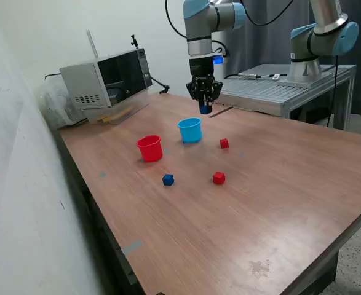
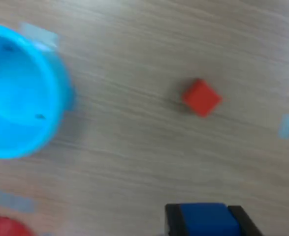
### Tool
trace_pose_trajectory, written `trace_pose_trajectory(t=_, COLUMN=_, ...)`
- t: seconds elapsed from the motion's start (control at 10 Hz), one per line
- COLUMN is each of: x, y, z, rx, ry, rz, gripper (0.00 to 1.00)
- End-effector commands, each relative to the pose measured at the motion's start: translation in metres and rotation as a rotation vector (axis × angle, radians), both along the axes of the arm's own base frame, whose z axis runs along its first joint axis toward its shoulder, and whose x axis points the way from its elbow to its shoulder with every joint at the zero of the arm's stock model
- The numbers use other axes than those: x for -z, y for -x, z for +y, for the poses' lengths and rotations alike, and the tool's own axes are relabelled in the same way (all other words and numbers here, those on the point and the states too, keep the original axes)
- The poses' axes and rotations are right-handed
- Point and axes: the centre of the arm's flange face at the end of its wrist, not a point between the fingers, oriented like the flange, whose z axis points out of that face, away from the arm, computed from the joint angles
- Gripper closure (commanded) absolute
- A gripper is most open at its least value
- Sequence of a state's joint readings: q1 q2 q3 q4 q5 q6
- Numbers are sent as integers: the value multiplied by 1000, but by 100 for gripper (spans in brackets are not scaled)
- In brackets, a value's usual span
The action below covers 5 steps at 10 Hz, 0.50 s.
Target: Place red objects in the red bin, and blue objects in the blue bin.
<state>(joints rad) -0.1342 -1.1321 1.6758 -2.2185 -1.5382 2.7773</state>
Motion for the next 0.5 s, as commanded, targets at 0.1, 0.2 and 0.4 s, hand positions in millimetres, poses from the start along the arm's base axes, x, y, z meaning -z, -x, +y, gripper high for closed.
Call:
trace_pose_trajectory(t=0.1, x=-8, y=-3, z=94, rx=136, ry=-4, rz=6, gripper=100)
trace_pose_trajectory(t=0.2, x=-7, y=-4, z=106, rx=152, ry=-5, rz=5, gripper=100)
trace_pose_trajectory(t=0.4, x=-5, y=-6, z=127, rx=175, ry=-3, rz=0, gripper=100)
